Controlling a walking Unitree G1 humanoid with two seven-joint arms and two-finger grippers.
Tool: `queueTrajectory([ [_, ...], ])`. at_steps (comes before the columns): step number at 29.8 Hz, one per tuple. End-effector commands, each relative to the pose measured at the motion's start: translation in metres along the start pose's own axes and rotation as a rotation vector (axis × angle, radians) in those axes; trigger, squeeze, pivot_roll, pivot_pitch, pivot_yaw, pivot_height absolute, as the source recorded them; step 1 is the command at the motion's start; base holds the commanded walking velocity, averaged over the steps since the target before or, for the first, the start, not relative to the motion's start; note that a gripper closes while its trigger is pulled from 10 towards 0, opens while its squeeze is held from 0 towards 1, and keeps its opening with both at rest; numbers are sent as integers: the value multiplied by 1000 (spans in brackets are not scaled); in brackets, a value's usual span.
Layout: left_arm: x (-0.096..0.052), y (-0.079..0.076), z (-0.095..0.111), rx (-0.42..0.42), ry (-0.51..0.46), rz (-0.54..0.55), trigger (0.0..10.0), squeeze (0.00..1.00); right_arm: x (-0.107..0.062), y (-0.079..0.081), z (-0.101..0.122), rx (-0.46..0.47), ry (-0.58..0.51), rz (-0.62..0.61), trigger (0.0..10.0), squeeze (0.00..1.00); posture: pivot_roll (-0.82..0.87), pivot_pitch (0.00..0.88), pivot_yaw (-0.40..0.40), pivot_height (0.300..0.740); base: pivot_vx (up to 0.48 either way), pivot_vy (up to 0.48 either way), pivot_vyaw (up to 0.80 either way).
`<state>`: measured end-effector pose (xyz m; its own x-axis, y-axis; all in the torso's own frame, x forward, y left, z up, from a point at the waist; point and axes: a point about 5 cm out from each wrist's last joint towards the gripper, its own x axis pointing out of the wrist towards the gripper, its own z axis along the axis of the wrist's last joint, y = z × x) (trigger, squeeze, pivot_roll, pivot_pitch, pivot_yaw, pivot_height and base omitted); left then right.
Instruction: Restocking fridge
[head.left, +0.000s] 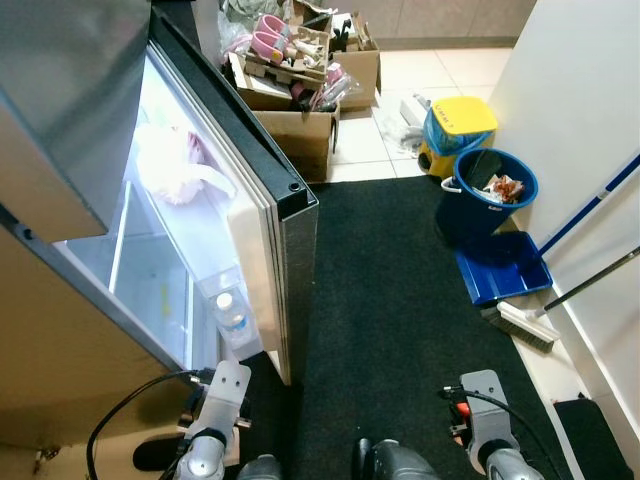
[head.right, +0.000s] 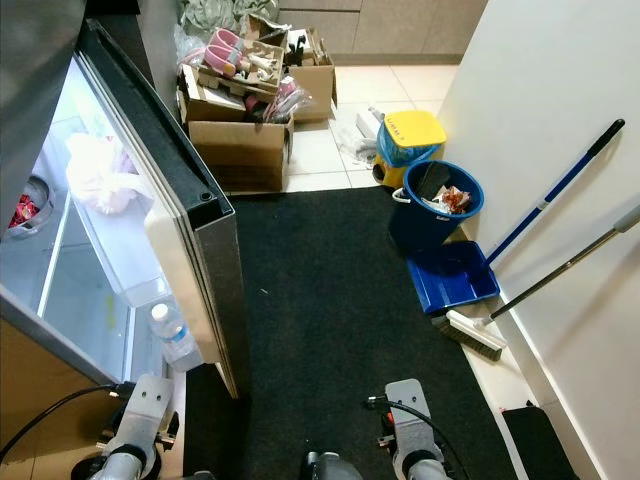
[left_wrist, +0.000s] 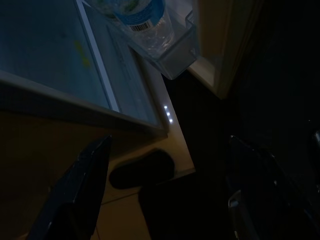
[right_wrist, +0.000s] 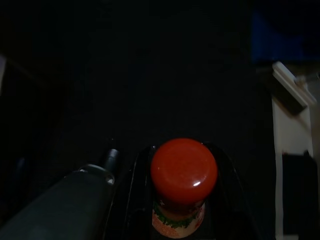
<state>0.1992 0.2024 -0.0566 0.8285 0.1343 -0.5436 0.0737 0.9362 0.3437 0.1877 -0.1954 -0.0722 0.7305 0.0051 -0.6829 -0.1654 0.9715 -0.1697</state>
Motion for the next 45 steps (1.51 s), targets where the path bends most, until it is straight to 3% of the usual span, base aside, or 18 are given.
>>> queueTrajectory([
  [1,-4,-1,-9,1,30,0,10000,0,-1,1,1,-28,-22,20,10000,0,-1,152,-81,740,0,0,0],
  [6,-4,-1,-9,1,26,6,10000,0,1,10,13,-86,-92,82,10000,0,-3,151,-80,740,0,0,0],
  [9,-5,1,-10,4,24,10,10000,0,1,35,38,-175,-223,289,10000,0,-1,153,-80,740,0,0,0],
  [10,-5,1,-10,4,24,10,10000,0,1,35,38,-175,-223,289,10000,0,-1,153,-80,740,0,0,0],
  [11,-5,2,-11,6,25,10,10000,0,-3,45,41,-241,-253,389,10000,0,-2,154,-80,740,0,0,0],
  [13,-5,2,-11,6,25,10,10000,0,-3,45,41,-241,-253,389,10000,0,-2,154,-80,740,0,0,0],
  [15,-10,7,-20,18,44,10,10000,0,-13,54,51,-380,-333,536,10000,0,-6,162,-76,740,0,0,0],
  [16,-15,10,-28,27,67,14,10000,0,-15,56,65,-404,-384,571,10000,0,-6,165,-75,740,0,0,0],
  [19,-26,19,-47,38,122,39,10000,0,-17,61,109,-400,-514,624,10000,0,1,168,-74,740,0,0,0],
  [21,-26,19,-47,38,122,39,10000,0,-17,61,109,-400,-514,624,10000,0,1,168,-74,740,0,0,0],
  [23,-27,21,-49,26,127,51,10000,0,-20,69,134,-386,-576,674,10000,0,9,168,-74,740,0,0,0],
  [24,-27,21,-49,26,127,51,10000,0,-20,69,134,-386,-576,674,10000,0,9,168,-74,740,0,0,0],
  [27,-26,21,-46,5,106,55,10000,0,-26,88,164,-419,-634,792,10000,0,11,163,-66,740,0,0,0],
  [33,-23,20,-42,7,96,52,10000,0,-42,111,178,-429,-637,976,10000,0,16,162,-65,740,0,0,0],
  [35,-22,20,-40,6,91,54,10000,0,-50,119,177,-470,-621,1062,10000,0,18,163,-66,740,0,0,0],
  [41,-22,20,-39,6,86,55,10000,0,-46,121,193,-507,-661,1029,10000,0,15,167,-65,740,0,0,0],
  [45,-21,18,-37,5,78,51,10000,0,-40,117,246,-507,-782,908,10000,0,21,166,-63,740,0,0,0],
])
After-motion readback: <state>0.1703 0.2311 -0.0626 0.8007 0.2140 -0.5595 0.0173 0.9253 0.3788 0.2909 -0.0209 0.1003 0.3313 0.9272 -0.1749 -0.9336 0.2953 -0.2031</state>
